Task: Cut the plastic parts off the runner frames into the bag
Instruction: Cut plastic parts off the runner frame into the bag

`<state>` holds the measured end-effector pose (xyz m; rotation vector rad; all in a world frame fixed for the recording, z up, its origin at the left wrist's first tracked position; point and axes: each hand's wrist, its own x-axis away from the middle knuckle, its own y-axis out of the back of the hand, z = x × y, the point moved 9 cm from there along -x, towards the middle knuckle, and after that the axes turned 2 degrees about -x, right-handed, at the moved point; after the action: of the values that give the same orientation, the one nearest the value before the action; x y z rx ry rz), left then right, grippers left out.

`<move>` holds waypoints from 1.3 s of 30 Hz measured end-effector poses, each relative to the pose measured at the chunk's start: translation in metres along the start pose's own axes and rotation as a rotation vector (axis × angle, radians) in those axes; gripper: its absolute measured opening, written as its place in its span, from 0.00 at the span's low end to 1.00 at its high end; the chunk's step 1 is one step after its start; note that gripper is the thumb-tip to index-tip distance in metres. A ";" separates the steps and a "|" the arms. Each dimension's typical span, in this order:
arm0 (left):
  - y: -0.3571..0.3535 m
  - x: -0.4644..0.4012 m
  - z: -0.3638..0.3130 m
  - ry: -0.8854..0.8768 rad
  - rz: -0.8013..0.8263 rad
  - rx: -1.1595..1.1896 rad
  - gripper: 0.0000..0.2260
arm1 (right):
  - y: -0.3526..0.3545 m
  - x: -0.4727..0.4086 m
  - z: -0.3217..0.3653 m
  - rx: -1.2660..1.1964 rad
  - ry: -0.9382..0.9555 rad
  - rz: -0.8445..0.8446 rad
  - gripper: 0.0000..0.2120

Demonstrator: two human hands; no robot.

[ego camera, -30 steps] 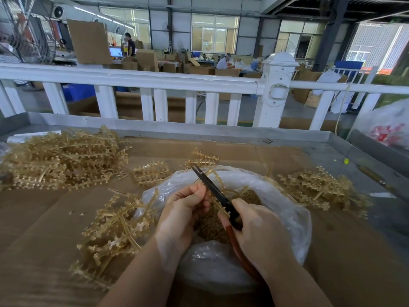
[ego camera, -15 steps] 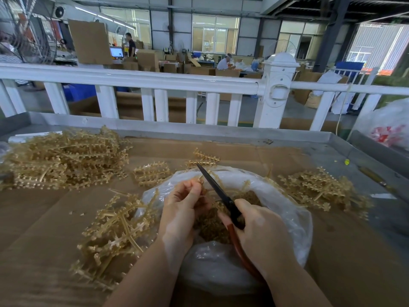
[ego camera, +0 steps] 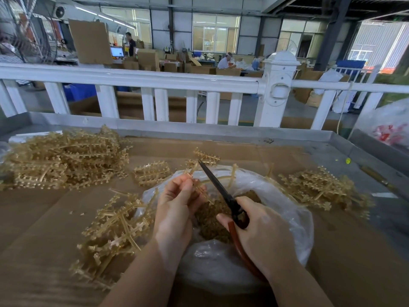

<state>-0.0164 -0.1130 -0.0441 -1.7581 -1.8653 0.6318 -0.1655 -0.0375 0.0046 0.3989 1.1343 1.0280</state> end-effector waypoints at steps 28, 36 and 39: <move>0.007 0.005 0.013 0.205 -0.095 0.197 0.09 | -0.016 0.004 0.003 0.091 0.033 0.104 0.20; 0.000 0.008 0.015 0.242 -0.025 0.156 0.10 | -0.008 0.001 0.007 0.090 0.068 0.012 0.14; -0.001 0.007 0.017 0.241 -0.020 0.151 0.11 | -0.007 0.001 0.008 0.097 0.081 -0.016 0.14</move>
<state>-0.0279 -0.1061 -0.0564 -1.6371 -1.6269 0.5133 -0.1552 -0.0382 0.0021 0.4280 1.2616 0.9852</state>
